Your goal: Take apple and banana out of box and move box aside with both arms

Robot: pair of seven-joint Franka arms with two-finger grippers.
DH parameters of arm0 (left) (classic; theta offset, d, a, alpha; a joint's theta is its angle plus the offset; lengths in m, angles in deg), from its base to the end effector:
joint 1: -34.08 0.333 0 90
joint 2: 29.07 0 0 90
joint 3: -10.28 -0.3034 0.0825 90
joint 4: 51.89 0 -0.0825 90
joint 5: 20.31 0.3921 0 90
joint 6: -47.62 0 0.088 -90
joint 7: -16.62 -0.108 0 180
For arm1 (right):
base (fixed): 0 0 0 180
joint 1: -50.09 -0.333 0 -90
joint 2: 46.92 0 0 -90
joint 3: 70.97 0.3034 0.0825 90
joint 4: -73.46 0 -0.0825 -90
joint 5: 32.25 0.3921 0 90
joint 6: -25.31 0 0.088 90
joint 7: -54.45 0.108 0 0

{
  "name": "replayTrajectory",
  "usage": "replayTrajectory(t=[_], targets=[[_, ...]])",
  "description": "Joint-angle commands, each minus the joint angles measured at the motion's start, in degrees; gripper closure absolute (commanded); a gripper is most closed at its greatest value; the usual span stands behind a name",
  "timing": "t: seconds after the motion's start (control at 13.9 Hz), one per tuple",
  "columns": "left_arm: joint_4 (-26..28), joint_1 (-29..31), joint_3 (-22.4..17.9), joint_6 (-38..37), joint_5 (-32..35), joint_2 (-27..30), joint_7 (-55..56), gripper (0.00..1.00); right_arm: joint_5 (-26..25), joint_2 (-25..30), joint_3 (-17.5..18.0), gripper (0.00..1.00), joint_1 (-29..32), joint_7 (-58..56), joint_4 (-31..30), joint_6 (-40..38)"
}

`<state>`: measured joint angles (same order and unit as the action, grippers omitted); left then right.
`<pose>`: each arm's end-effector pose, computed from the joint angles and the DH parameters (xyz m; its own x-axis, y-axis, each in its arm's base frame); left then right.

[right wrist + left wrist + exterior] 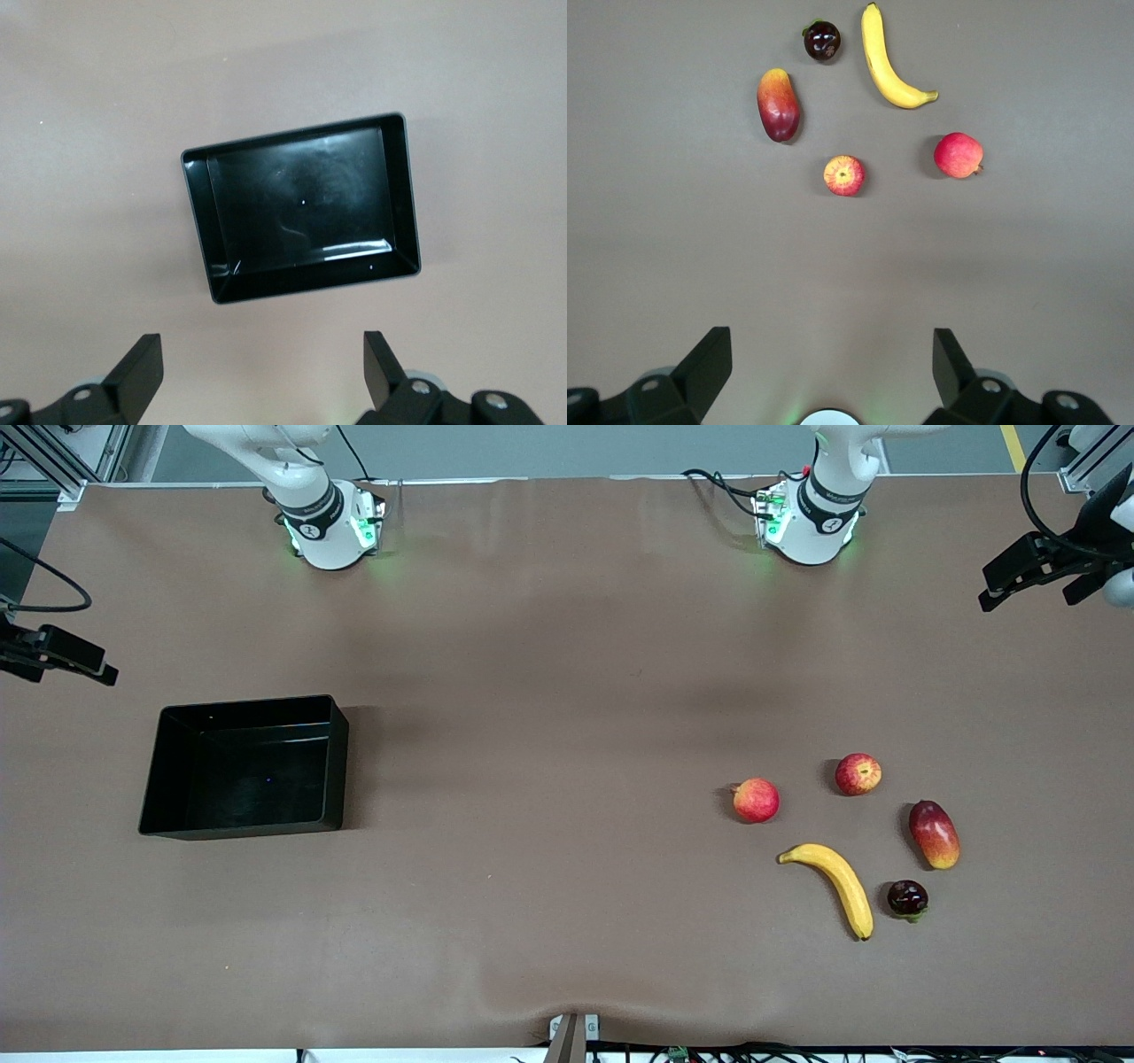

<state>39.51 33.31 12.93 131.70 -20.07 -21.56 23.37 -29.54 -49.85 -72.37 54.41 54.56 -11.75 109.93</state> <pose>0.5106 -0.0318 0.6606 0.9983 0.0589 0.0044 0.0589 -0.9982 -0.0098 0.5661 -0.0508 0.6139 0.9934 -0.0970 -0.0614 -0.0999 -0.9939 -0.0459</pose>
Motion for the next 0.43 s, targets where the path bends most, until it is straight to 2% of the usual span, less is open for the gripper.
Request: replayTrajectory(t=[0.0,0.36], targets=[[-1.5,0.1,0.0,-1.1,0.3,-0.1,-0.3,0.00,-1.3,3.7,1.3,0.00,0.8,1.8,-2.9,-0.6],[-1.5,0.1,0.0,-1.9,0.4,-0.1,-0.3,0.00,-1.3,4.3,1.3,0.00,0.3,0.8,-3.5,-0.9]])
